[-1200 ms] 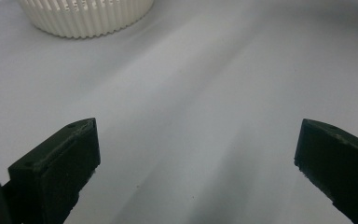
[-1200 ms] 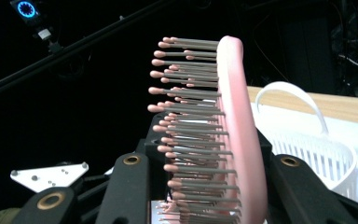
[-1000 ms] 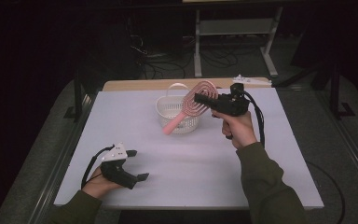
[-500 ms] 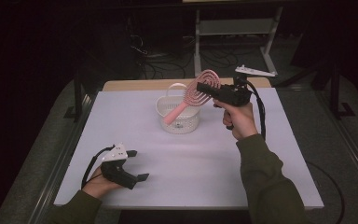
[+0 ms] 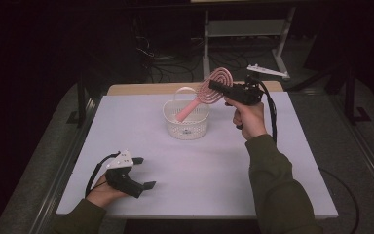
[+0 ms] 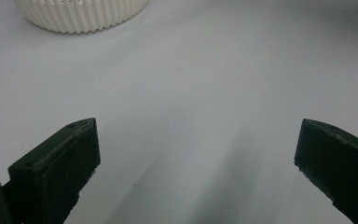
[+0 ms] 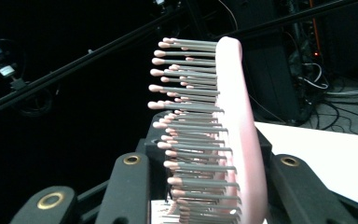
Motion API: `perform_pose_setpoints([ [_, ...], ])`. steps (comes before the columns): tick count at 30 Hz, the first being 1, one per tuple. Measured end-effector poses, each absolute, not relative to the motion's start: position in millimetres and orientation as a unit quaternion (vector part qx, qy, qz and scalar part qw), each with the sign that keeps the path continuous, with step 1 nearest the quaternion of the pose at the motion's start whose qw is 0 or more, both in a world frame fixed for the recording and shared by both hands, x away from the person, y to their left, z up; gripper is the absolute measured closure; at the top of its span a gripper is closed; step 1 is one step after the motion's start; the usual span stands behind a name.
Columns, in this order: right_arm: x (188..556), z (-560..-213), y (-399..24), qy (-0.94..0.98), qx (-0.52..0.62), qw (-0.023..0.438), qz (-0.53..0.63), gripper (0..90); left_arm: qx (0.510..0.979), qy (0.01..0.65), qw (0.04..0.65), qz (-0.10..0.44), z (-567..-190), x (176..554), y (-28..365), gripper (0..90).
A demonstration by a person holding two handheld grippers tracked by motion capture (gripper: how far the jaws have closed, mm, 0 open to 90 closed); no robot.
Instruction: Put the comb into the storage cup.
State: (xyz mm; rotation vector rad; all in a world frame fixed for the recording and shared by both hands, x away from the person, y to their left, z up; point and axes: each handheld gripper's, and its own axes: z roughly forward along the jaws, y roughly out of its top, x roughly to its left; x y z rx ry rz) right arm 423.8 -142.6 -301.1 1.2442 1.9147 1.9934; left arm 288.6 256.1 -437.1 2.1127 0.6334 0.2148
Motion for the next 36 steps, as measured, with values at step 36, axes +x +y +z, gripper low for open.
perform_pose_setpoints([
  [36, 446, -336, -103, 0.651, 0.432, 0.072, 0.619, 62.8, 0.856, 0.252, 0.444, 0.082, -438, 288, 255, 0.0],
])
